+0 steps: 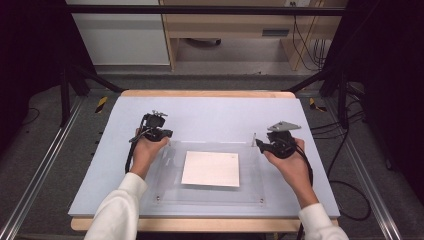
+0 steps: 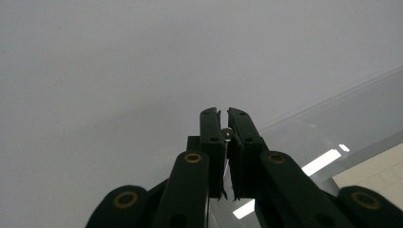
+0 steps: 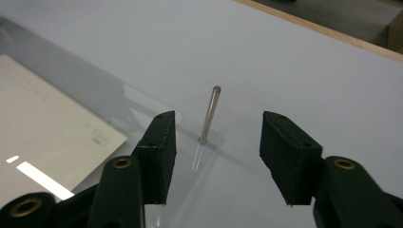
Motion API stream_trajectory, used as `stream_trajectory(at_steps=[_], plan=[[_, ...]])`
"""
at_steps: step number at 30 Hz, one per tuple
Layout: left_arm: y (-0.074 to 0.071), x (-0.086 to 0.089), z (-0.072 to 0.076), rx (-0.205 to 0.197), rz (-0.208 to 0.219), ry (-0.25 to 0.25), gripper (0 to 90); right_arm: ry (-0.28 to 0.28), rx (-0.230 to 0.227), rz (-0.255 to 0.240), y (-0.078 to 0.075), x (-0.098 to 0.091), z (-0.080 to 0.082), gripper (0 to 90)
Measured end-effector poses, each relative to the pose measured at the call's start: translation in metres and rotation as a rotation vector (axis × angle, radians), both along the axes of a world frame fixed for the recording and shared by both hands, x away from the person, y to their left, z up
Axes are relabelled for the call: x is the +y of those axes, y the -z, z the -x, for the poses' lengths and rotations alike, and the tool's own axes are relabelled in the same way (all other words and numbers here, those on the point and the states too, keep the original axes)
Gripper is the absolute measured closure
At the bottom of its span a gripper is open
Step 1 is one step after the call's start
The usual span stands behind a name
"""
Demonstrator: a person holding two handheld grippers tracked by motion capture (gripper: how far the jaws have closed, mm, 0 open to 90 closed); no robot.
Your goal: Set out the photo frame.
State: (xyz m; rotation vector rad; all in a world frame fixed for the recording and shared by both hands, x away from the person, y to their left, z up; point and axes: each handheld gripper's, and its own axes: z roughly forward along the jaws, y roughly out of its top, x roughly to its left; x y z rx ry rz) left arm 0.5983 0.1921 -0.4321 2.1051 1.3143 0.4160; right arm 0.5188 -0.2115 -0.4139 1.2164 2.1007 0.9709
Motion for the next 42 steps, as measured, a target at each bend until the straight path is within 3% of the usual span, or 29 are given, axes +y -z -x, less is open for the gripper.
stream_trajectory(at_steps=[2, 3, 6, 7, 9, 10, 14, 16, 23, 37, 42], plan=[[0.0, 0.0, -0.001, -0.001, 0.001, -0.005, 84.7, -0.039, -0.037, 0.006, 0.002, -0.005, 0.028, 35.0], [0.0, 0.0, -0.002, 0.001, 0.002, -0.005, 84.7, -0.039, -0.037, 0.006, 0.002, -0.005, 0.028, 35.0], [0.0, 0.0, -0.002, 0.004, -0.002, -0.005, 84.6, -0.07, -0.077, 0.041, 0.007, -0.014, 0.063, 24.9], [0.0, 0.0, -0.002, 0.005, -0.003, -0.006, 84.6, -0.07, -0.077, 0.041, 0.007, -0.014, 0.063, 21.9], [0.0, -0.001, -0.003, 0.009, -0.004, -0.009, 84.6, -0.081, -0.073, 0.041, 0.01, -0.017, 0.079, 15.2], [-0.001, 0.0, -0.004, 0.011, -0.006, -0.008, 84.6, -0.085, -0.067, 0.053, 0.014, -0.02, 0.09, 13.3], [-0.001, -0.001, -0.005, 0.017, -0.008, -0.013, 84.6, -0.107, -0.039, 0.057, 0.023, -0.023, 0.104, 13.1], [-0.001, -0.001, -0.005, 0.017, -0.009, -0.017, 84.6, -0.118, -0.036, 0.093, 0.03, -0.024, 0.112, 14.8], [-0.001, -0.002, -0.006, 0.026, -0.011, -0.017, 84.6, -0.147, -0.004, 0.131, 0.038, -0.029, 0.129, 20.7], [-0.001, -0.001, -0.009, 0.036, -0.012, -0.013, 84.5, -0.257, 0.042, 0.22, 0.053, -0.019, 0.14, 25.5], [-0.001, -0.001, -0.01, 0.04, -0.011, -0.016, 84.5, -0.304, 0.021, 0.225, 0.054, -0.013, 0.143, 24.1]])
